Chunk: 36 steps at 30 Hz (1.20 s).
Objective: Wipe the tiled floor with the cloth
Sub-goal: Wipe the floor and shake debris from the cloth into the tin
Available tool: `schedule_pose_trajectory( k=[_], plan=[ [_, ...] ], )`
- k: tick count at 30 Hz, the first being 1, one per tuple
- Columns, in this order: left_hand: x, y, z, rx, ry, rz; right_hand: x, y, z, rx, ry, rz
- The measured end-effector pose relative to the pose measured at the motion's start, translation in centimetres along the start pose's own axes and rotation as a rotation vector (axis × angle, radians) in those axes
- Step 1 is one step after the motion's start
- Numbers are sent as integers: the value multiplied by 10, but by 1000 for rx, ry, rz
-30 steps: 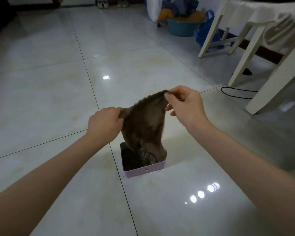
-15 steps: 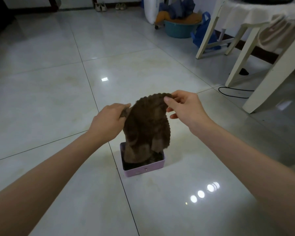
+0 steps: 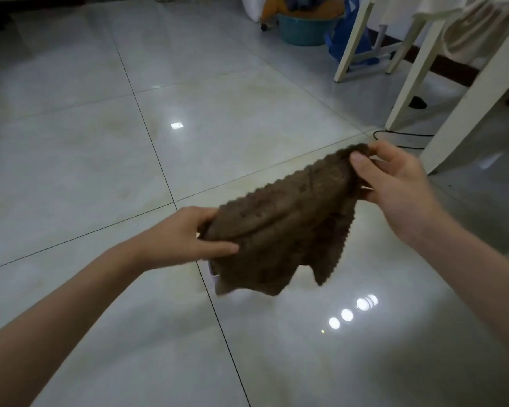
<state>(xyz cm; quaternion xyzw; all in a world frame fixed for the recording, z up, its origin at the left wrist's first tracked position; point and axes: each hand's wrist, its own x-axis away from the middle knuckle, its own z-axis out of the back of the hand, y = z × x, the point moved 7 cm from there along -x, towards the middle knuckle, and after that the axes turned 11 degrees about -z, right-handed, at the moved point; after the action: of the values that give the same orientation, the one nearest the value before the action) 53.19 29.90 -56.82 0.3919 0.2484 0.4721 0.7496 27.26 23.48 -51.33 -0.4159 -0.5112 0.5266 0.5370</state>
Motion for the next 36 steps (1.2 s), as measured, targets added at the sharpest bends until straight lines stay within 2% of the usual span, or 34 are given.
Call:
schedule_pose_trajectory(
  k=[3,10,12,16,20,22,25,27,31,33,36],
  plan=[
    [12,-19,-26,-214,-124,65,12,31,19,27,10,-71],
    [35,-42,-77,-127,-134,173,34,110,48,24,78,-230],
    [39,-43,-73,-61,2,216,40,116,54,14,96,-198],
    [59,-28,-57,148,339,183,60,114,69,-49,85,-70],
    [91,-22,-82,250,481,227,98,147,86,-96,132,-99],
    [109,-30,-119,311,461,294,123,186,88,-63,153,-208],
    [141,-56,-189,391,340,489,159,250,89,-1,146,-396],
    [160,-74,-224,364,225,584,181,287,91,84,123,-500],
    [173,-93,-255,247,32,635,211,329,91,187,106,-627],
    [167,-98,-251,217,13,629,211,333,91,238,121,-642],
    [139,-107,-228,181,108,592,183,328,92,300,174,-610]
  ],
)
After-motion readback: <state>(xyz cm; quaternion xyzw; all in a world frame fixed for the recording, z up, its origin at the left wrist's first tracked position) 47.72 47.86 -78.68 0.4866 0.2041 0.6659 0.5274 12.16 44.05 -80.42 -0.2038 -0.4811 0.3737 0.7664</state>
